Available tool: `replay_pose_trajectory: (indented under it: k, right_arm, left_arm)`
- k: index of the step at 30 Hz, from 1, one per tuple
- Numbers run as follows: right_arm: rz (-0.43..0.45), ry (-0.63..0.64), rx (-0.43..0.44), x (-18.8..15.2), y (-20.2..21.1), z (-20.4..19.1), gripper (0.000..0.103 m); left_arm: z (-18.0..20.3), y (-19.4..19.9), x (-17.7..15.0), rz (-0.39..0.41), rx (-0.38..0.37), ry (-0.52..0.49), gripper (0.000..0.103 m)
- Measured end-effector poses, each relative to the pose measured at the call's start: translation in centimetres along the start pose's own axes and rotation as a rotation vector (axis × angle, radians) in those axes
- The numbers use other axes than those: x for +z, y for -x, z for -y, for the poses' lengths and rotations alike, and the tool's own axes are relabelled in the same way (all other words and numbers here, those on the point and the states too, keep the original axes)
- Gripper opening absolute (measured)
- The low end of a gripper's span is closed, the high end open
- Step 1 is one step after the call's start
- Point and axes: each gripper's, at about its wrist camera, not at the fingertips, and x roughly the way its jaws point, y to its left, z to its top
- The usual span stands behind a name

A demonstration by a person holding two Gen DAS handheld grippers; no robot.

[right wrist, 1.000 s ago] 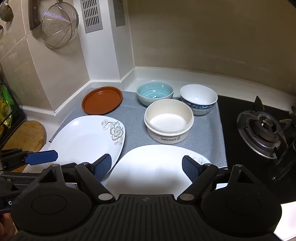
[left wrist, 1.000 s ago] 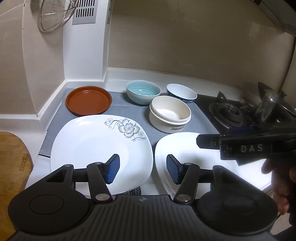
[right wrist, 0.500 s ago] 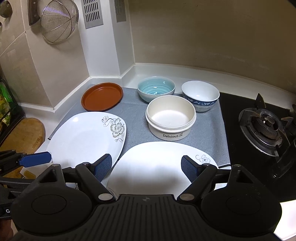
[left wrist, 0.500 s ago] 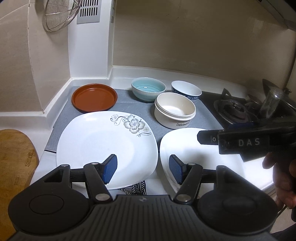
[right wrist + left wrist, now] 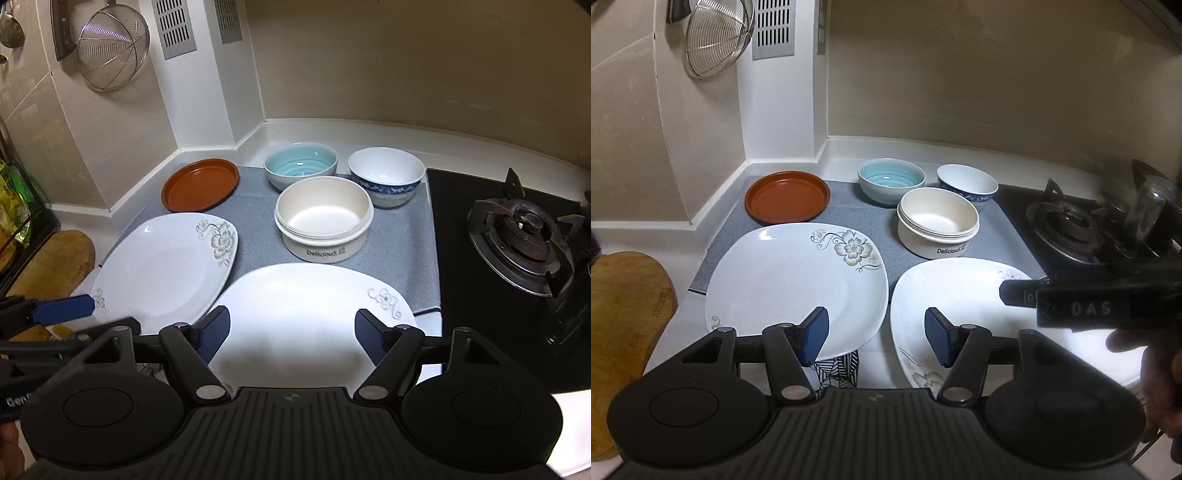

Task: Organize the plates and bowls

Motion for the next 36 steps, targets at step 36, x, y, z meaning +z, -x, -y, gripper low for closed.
replay_pose_trajectory:
  k: [36]
  right_arm:
    - [-0.025,-0.074,0.1,-3.5,2.3,5.0,0.071]
  left_arm:
    - [4.4,1.9,-1.1,-0.041,0.074,0.053,0.062]
